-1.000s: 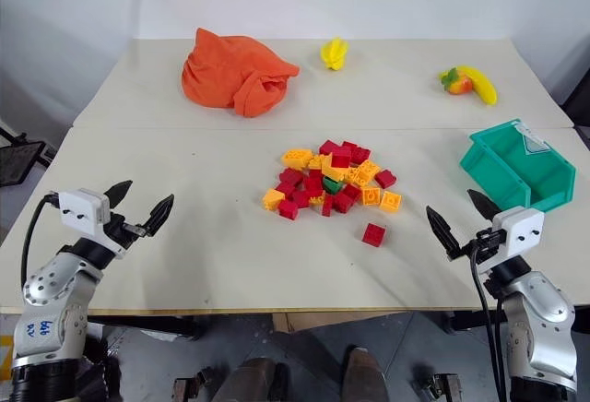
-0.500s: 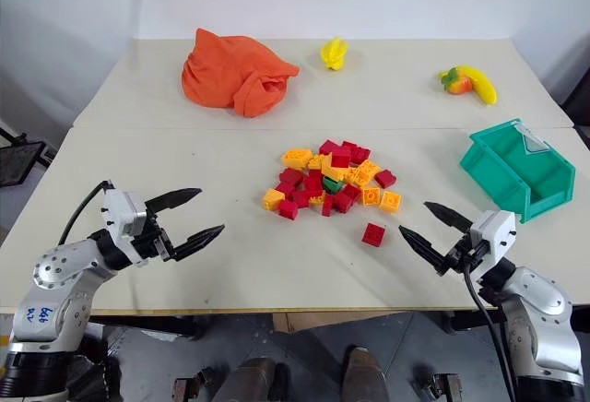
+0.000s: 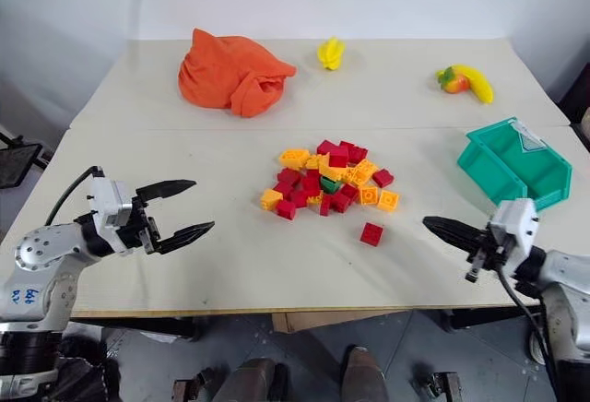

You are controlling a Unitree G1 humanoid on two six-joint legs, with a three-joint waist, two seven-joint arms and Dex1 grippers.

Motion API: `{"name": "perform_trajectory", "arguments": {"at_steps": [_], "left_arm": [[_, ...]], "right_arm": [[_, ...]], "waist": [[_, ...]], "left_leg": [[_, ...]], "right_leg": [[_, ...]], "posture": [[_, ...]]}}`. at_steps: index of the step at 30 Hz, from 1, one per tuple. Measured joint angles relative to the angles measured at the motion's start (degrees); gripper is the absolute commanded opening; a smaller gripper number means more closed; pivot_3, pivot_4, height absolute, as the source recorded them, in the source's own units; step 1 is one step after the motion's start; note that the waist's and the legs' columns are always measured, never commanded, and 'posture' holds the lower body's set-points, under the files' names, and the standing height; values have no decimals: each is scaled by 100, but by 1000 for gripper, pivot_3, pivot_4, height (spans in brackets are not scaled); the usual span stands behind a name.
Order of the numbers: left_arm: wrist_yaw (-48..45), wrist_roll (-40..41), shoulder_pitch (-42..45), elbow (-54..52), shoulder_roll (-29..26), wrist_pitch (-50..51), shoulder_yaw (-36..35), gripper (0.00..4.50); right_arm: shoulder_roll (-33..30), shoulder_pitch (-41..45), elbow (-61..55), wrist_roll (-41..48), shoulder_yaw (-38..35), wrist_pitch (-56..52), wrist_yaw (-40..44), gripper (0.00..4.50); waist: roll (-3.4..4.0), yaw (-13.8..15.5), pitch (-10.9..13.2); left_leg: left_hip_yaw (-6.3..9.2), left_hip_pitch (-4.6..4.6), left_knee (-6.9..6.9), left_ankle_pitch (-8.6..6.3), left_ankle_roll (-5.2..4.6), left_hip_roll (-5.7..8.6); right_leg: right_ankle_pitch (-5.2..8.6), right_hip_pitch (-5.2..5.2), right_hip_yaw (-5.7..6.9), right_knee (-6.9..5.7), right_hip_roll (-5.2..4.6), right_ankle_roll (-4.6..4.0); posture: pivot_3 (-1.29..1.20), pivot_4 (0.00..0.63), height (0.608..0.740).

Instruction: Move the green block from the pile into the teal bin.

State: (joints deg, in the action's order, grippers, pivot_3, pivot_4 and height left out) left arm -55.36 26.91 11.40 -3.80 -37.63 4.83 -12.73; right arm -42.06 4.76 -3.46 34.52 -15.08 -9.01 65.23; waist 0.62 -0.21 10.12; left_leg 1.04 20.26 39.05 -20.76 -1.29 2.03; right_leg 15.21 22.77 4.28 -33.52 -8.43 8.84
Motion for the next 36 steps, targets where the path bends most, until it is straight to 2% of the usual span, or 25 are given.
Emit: {"name": "perform_trajectory", "arguments": {"at_steps": [2, 6, 9, 11, 17, 27, 31, 36], "left_arm": [[107, -17, 54, 2, 95, 11, 35, 4500], [453, -209, 201, 141, 302, -8, 78, 4500], [559, -264, 289, 252, 518, -26, 206, 4500], [557, -273, 313, 246, 547, -65, 272, 4500], [556, -273, 255, 224, 548, -92, 270, 4500], [386, -226, 226, -49, 635, 31, 519, 4500], [371, -225, 497, -112, 702, 71, 654, 4500], [330, -225, 737, -208, 836, 119, 899, 4500]], "right_arm": [[115, 331, -362, -30, 470, -490, -338, 14], [311, 1252, -490, -897, 1585, -989, -887, 14], [1088, 2185, -3, -1276, 2125, -1423, -1437, 14], [1256, 2578, 359, -1514, 2389, -1451, -1551, 14], [1944, 3581, 2091, -1894, 2264, -1015, -1979, 14], [1961, 4828, 4882, -2538, 1883, 505, -2165, 14], [1961, 4850, 5349, -2681, 1871, 851, -2042, 14], [1941, 4753, 5263, -2681, 1855, 889, -1796, 14]], "waist": [[0, 14, 1], [0, 33, 1], [-2, 17, 2], [-2, 35, 2], [-2, -43, 1], [-2, -110, 1], [-1, -166, 1], [-2, -165, 1]], "left_leg": [[1, 2, 2, 0, 1, 1], [4, 4, 7, 0, 0, 12], [2, 10, 9, 0, 0, 12], [9, 23, 9, 0, 0, 16], [-3, 48, 7, -1, -3, 19], [-2, 49, 11, 0, -3, 17], [-4, 49, 9, 0, -3, 16], [-5, 49, 10, 0, -2, 14]], "right_leg": [[0, 3, 1, -1, 0, 0], [0, 3, 2, -2, -7, 0], [0, 14, 4, -7, -7, 0], [-1, 36, 7, -24, -7, -1], [-2, 73, 12, -32, -5, -2], [-2, 70, 13, -34, -6, -2], [-2, 71, 13, -35, -5, -2], [-2, 71, 13, -34, -4, -2]], "posture": [[0, 150, 740], [0, 150, 740], [0, 150, 740], [0, 150, 740], [0, 150, 740], [0, 150, 740], [0, 150, 740], [0, 150, 740]]}}
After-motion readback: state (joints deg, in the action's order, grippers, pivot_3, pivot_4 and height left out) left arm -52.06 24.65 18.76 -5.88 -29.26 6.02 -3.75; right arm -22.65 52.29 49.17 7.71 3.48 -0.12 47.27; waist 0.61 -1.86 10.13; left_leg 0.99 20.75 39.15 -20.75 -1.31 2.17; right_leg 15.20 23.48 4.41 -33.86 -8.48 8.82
